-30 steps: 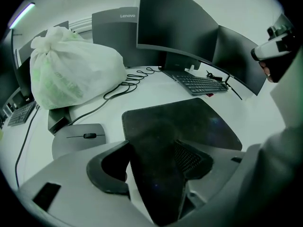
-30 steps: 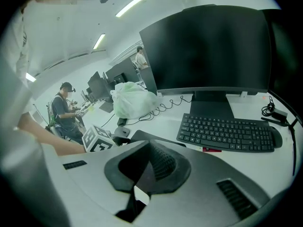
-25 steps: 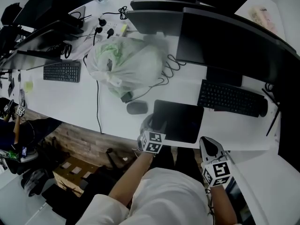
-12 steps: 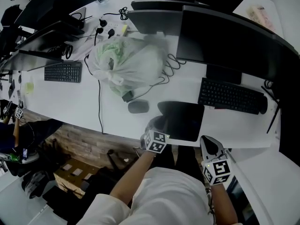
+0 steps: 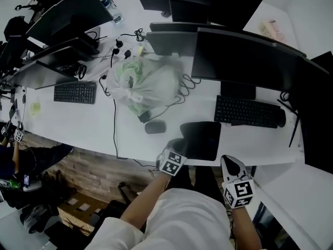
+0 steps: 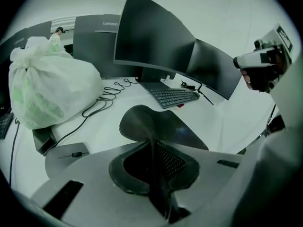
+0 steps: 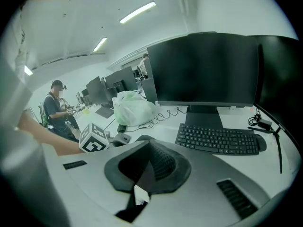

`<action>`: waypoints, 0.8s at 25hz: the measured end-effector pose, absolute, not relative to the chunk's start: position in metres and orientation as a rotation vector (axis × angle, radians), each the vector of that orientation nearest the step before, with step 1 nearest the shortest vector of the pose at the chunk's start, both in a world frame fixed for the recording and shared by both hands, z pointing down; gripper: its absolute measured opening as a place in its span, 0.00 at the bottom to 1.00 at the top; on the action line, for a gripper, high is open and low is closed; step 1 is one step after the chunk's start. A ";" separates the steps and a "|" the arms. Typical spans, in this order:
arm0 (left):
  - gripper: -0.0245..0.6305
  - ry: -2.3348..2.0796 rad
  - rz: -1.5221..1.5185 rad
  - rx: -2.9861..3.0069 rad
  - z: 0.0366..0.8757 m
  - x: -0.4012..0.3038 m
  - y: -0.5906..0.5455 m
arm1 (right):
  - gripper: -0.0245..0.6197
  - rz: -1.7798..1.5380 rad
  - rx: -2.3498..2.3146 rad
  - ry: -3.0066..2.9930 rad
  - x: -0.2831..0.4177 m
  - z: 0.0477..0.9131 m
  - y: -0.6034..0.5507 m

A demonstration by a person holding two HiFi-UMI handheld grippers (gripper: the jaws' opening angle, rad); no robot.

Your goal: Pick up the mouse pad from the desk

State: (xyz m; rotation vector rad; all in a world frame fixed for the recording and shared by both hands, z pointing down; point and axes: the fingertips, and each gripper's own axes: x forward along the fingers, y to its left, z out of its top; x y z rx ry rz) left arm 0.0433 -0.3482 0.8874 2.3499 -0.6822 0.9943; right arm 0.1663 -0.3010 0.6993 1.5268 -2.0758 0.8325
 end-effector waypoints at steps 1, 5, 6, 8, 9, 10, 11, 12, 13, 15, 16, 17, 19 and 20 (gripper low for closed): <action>0.11 -0.672 0.987 2.360 0.883 0.043 -0.346 | 0.06 0.822 1.539 -2.077 0.165 0.694 -0.298; 0.11 -0.627 0.962 2.408 0.853 0.041 -0.344 | 0.06 0.776 1.588 -2.081 0.158 0.674 -0.285; 0.11 -0.618 0.955 2.422 0.845 0.041 -0.343 | 0.06 0.762 1.598 -2.081 0.157 0.669 -0.282; 0.11 -0.607 0.939 2.447 0.832 0.040 -0.340 | 0.06 0.734 1.618 -2.084 0.157 0.660 -0.278; 0.11 -0.605 0.931 2.458 0.826 0.039 -0.339 | 0.06 0.719 1.629 -2.085 0.156 0.655 -0.276; 0.11 -0.604 0.921 2.468 0.820 0.038 -0.337 | 0.06 0.703 1.641 -2.088 0.156 0.651 -0.274; 0.11 -0.604 0.909 2.476 0.815 0.037 -0.336 | 0.06 0.686 1.654 -2.091 0.157 0.645 -0.273; 0.11 -0.604 0.896 2.483 0.809 0.036 -0.335 | 0.06 0.667 1.667 -2.095 0.157 0.640 -0.272; 0.11 -0.604 0.882 2.488 0.803 0.035 -0.333 | 0.06 0.649 1.680 -2.098 0.158 0.634 -0.270; 0.11 -0.607 0.853 2.493 0.790 0.031 -0.327 | 0.06 0.622 1.703 -2.104 0.158 0.623 -0.265; 0.11 -0.610 0.838 2.494 0.784 0.029 -0.323 | 0.06 0.611 1.712 -2.106 0.158 0.618 -0.262; 0.11 -0.618 0.823 2.497 0.777 0.027 -0.321 | 0.06 0.599 1.718 -2.108 0.159 0.613 -0.259; 0.11 -0.643 0.782 2.500 0.764 0.023 -0.320 | 0.06 0.567 1.719 -2.119 0.159 0.605 -0.258; 0.11 -0.658 0.760 2.498 0.759 0.021 -0.320 | 0.06 0.550 1.715 -2.128 0.159 0.601 -0.258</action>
